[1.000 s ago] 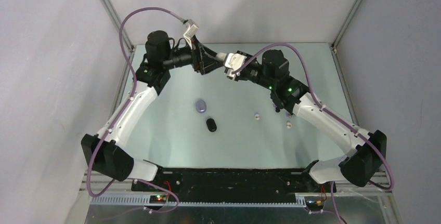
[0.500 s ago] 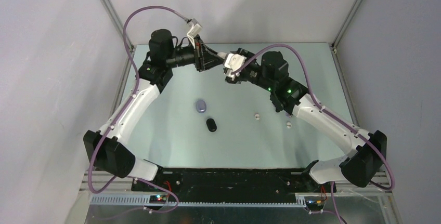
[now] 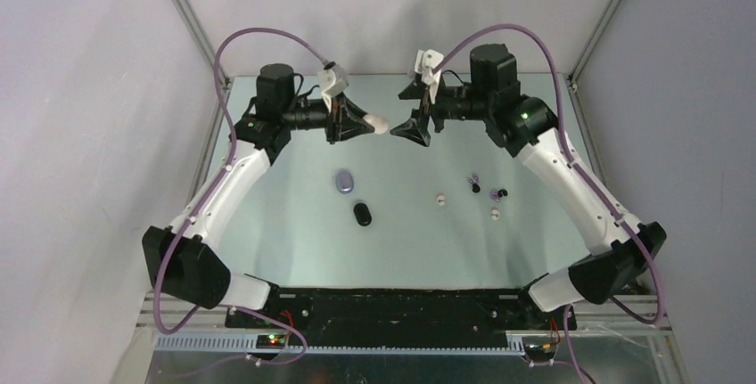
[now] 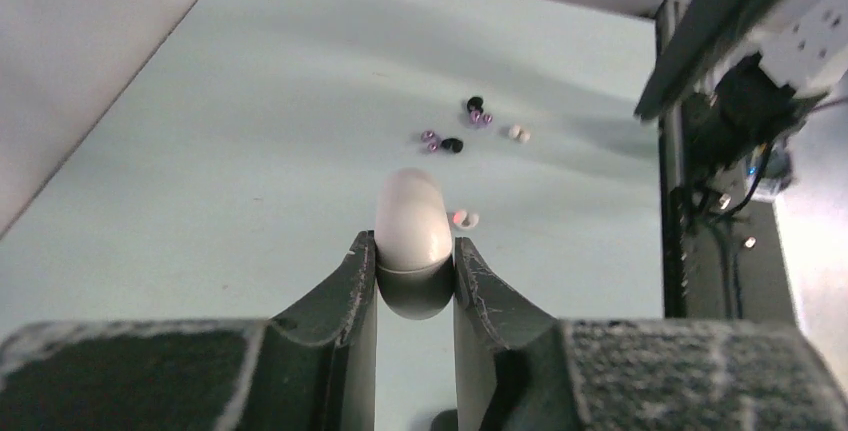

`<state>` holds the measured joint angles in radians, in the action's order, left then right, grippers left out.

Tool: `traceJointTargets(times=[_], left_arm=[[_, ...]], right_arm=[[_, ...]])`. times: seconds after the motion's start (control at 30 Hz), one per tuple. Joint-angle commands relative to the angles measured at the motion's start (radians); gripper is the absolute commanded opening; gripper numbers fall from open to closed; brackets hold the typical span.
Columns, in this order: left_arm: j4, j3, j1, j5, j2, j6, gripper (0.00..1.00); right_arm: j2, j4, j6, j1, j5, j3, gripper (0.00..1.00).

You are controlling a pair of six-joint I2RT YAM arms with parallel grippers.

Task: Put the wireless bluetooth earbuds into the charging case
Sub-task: Pick up the charging case at the center of the board.

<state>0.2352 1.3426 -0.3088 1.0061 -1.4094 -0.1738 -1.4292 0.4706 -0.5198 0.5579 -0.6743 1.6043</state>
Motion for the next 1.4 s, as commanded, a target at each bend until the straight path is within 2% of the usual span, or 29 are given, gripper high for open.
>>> traceJointTargets(times=[0.0,0.33,0.8,0.97,1.07,1.17,1.23,1.27,1.33,1.37], left_arm=[[0.062,-0.034,0.001,0.049,0.090,-0.298,0.04],[0.056,-0.078,-0.001,0.052,0.135,-0.405,0.03],[0.081,-0.058,-0.003,0.070,0.121,-0.441,0.02],[0.087,-0.055,-0.004,0.071,0.118,-0.444,0.04],[0.084,-0.054,-0.005,0.065,0.114,-0.439,0.11],[0.083,-0.057,-0.004,0.059,0.115,-0.432,0.18],[0.080,-0.060,-0.005,0.047,0.113,-0.423,0.27],[0.079,-0.061,-0.005,0.041,0.112,-0.416,0.36],[0.084,-0.063,-0.005,0.020,0.110,-0.399,0.46],[0.093,-0.062,-0.004,0.011,0.108,-0.393,0.47]], right_arm=[[-0.078,0.136,0.081,-0.017,-0.203,0.110,0.80],[-0.164,0.160,0.022,0.042,-0.160,0.156,0.70],[-0.223,0.096,-0.032,0.081,-0.110,0.167,0.64],[-0.229,0.090,-0.030,0.082,-0.114,0.158,0.53],[-0.228,0.084,-0.031,0.083,-0.110,0.157,0.42],[-0.225,0.083,-0.032,0.081,-0.103,0.157,0.26],[-0.221,0.084,-0.031,0.078,-0.102,0.155,0.23],[-0.218,0.081,-0.031,0.076,-0.101,0.151,0.22],[-0.207,0.074,-0.031,0.075,-0.096,0.142,0.21],[-0.199,0.073,-0.030,0.075,-0.094,0.138,0.21]])
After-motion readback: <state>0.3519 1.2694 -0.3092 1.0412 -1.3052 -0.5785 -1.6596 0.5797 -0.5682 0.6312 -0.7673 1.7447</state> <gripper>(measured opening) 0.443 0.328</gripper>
